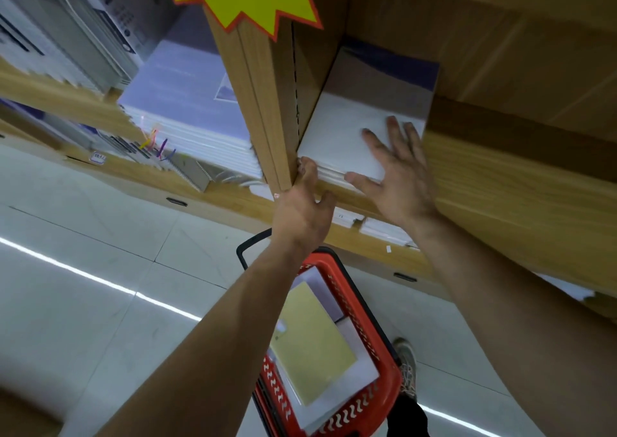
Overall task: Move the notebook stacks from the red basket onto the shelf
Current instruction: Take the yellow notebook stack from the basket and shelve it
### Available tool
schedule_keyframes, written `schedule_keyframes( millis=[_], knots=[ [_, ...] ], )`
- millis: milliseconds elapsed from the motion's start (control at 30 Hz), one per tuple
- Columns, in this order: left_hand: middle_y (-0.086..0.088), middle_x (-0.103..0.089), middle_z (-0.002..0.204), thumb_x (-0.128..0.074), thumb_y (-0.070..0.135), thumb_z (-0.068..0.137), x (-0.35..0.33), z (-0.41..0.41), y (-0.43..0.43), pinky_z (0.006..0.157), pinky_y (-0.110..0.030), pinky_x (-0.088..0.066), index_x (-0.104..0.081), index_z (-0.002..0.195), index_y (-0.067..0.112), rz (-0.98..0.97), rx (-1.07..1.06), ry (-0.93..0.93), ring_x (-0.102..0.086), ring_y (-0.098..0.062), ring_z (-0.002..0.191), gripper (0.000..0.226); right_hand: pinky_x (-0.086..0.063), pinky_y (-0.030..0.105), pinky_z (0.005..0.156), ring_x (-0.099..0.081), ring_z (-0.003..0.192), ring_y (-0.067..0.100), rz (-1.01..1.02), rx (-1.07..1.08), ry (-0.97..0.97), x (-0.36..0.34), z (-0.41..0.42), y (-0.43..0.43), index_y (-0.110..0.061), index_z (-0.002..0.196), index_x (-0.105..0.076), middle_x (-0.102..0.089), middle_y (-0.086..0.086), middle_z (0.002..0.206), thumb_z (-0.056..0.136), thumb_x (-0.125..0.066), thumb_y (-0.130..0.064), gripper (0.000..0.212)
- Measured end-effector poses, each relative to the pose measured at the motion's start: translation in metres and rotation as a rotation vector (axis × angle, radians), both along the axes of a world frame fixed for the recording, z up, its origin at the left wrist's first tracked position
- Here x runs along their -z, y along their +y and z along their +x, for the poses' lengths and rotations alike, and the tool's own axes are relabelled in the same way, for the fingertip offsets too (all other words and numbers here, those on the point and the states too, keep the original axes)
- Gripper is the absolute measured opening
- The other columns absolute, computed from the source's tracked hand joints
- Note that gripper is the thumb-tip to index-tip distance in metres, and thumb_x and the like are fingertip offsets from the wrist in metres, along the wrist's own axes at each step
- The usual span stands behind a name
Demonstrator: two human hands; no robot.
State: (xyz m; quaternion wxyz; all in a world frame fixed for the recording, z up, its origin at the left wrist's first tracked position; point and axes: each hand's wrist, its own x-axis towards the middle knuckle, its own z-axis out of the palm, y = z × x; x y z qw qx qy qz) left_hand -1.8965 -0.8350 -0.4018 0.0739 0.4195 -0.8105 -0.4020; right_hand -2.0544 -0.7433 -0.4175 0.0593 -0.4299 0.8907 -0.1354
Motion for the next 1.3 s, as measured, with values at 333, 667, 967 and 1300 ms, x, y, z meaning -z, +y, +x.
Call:
schedule_keyframes(
  millis=[333,667,967,1300],
  knots=[
    [0.003,-0.07,0.118,-0.059,0.03,0.097,0.03,0.134,0.018,0.097,-0.038,-0.053,-0.06,0.136,0.027,0.222,-0.141,-0.096,-0.066,-0.017,0.108,0.04,-0.035,0.053,0.113,-0.032,0.146,0.036,-0.018,-0.012,0.131,-0.007,0.08,0.034,-0.019,0.144,-0.05,-0.036,0.012,0.16,0.091,-0.063,-0.047,0.062],
    [0.009,-0.07,0.111,-0.057,0.064,0.082,0.213,0.281,0.123,0.079,-0.042,-0.061,-0.054,0.123,0.039,0.446,-0.233,-0.435,-0.07,-0.017,0.092,0.048,-0.044,0.042,0.099,-0.047,0.132,0.032,0.587,-0.164,-0.375,0.187,0.184,0.125,-0.015,0.147,-0.043,-0.048,0.008,0.146,0.091,-0.063,-0.055,0.072],
    [0.001,-0.059,0.134,-0.061,0.065,0.081,0.341,0.261,0.181,0.09,-0.051,-0.057,-0.043,0.139,0.028,0.493,-0.476,-0.39,-0.062,-0.023,0.114,0.072,-0.04,0.043,0.109,-0.044,0.138,0.034,0.594,-0.057,-0.648,0.35,0.199,0.136,-0.014,0.153,-0.033,-0.042,0.013,0.153,0.084,-0.072,-0.053,0.089],
    [0.007,-0.067,0.121,-0.039,0.082,0.076,0.394,0.24,0.199,0.09,-0.048,-0.053,-0.039,0.141,0.031,0.328,-0.536,-0.492,-0.063,-0.02,0.108,0.083,-0.051,0.041,0.097,-0.064,0.115,0.026,0.41,0.101,-0.834,0.4,0.199,0.139,-0.023,0.138,-0.04,-0.065,0.003,0.128,0.058,-0.067,-0.073,0.099]
  ],
)
